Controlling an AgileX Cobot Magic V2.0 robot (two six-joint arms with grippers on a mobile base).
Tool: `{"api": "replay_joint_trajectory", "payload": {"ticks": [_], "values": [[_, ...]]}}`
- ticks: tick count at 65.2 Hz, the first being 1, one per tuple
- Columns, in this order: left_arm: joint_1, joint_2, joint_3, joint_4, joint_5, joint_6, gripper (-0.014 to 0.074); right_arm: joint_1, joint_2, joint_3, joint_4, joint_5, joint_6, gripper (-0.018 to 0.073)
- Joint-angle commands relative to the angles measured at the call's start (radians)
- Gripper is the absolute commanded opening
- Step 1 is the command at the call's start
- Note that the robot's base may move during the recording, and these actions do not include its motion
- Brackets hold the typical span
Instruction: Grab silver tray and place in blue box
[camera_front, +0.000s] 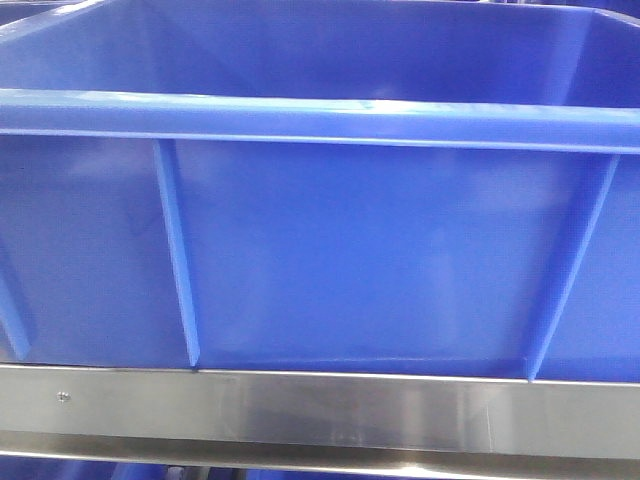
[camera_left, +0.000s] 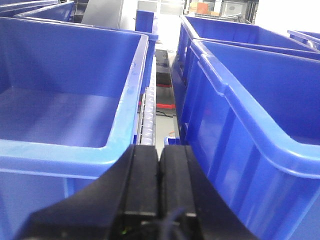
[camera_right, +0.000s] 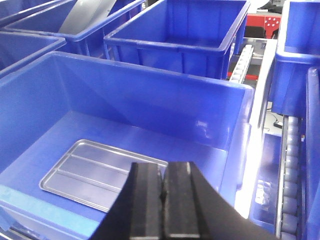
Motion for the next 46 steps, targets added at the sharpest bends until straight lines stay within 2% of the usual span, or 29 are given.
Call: {"api": "replay_joint_trajectory", "payload": {"ticks": [1,6,12,19,23,28,34,46], "values": [[-0.008,-0.020,-0.004,0.000,-0.086,-0.009,-0.0094,-0.014,0.012,-0.010,-0.030,-0.088,-0.027,0.0056],[-0.008,-0.020,-0.004,0.000,-0.086,-0.009,-0.0094,-0.079,0.012,0.027,0.014,-0.092,-0.068,0.0056],[-0.008,-0.020,-0.004,0.000,-0.086,-0.009,-0.0094,-0.206,0.010,0.084,0.105,-0.111,-0.133,0.0056],[-0.008,-0.020,-0.004,0.000,-0.086,-0.009,-0.0094,-0.365,-0.017,0.177,0.220,-0.204,-0.238,0.0056],[-0.008,-0.020,-0.004,0.000,-0.086,-0.009,-0.0094,-0.428,-0.049,0.254,0.279,-0.281,-0.293,0.0056],[-0.008,-0.020,-0.004,0.000,-0.086,-0.009,-0.0094,-0.487,-0.104,0.344,0.320,-0.375,-0.320,0.0056],[-0.008,-0.020,-0.004,0.000,-0.086,-0.009,-0.0094,-0.546,-0.168,0.455,0.322,-0.457,-0.320,0.0056],[-0.008,-0.020,-0.004,0.000,-0.086,-0.009,-0.0094,-0.608,-0.277,0.630,0.322,-0.588,-0.320,0.0056]]}}
